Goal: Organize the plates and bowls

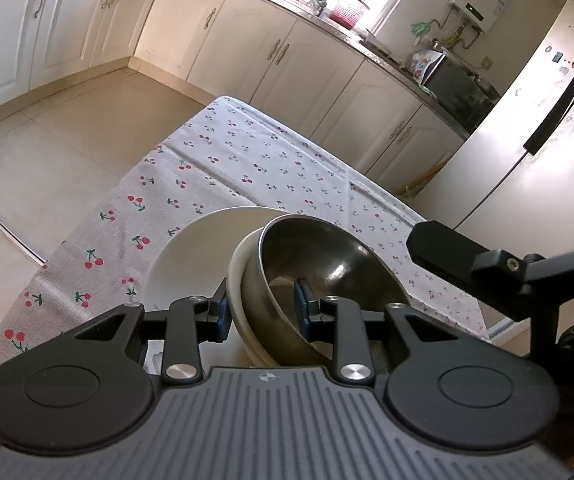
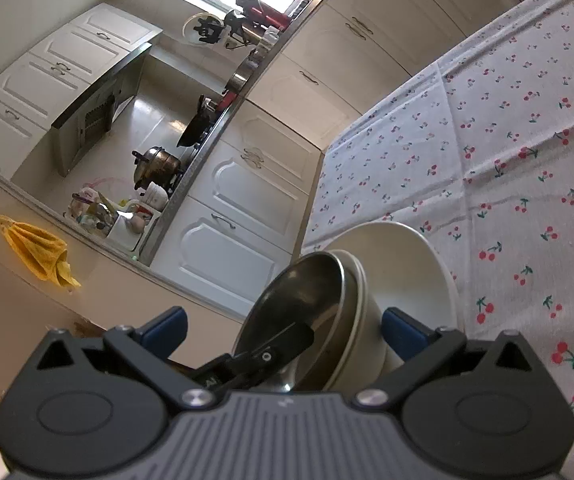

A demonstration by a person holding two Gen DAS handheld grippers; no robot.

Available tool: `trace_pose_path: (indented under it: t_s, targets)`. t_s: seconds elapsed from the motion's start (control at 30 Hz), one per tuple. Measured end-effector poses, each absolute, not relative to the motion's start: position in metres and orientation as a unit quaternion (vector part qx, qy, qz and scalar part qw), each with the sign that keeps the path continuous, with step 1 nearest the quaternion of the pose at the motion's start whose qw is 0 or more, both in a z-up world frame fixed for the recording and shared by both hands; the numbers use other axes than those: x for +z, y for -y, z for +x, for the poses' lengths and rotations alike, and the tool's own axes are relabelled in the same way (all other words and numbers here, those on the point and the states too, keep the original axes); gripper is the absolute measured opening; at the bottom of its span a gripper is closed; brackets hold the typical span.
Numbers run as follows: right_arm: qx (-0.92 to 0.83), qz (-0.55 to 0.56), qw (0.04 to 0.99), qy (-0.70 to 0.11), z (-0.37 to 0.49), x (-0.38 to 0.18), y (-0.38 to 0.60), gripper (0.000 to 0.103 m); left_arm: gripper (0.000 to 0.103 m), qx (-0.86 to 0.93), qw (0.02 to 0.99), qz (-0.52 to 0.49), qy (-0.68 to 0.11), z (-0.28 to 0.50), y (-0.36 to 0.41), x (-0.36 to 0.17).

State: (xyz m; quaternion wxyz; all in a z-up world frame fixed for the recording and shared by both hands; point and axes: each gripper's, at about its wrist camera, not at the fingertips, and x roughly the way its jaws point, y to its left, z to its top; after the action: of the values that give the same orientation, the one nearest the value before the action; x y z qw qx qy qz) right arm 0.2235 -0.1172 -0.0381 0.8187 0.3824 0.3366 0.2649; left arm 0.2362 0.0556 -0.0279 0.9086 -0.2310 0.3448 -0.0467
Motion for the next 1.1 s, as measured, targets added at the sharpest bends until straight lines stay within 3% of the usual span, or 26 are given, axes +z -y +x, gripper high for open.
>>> trace_pose_path:
  t_s: [0.53,0.77,0.9,0.97,1.1]
  targets:
    - [0.266,0.373,0.825,-0.332,0.222,-0.036,0.116,0.103,0.033,-0.044,0.907,-0.227,-0.353,0.234,-0.051,-0.032]
    - [0.262,0.350,0.845,-0.307,0.213,-0.024,0.120,0.103,0.056,-0.031,0.912,-0.218,-0.346,0.232,-0.049,-0.029]
    - [0.249,0.332,0.861,-0.293,0.205,-0.018,0.124,0.103,0.064,-0.024,0.918,-0.207,-0.338,0.227,-0.049,-0.025]
    - [0.239,0.323,0.869,-0.289,0.201,-0.015,0.126,0.103,0.075,-0.019,0.921,-0.200,-0.333,0.224,-0.048,-0.022]
    - [0.220,0.312,0.881,-0.279,0.191,-0.013,0.133,0.103,0.088,-0.014,0.929,-0.184,-0.320,0.216,-0.045,-0.012]
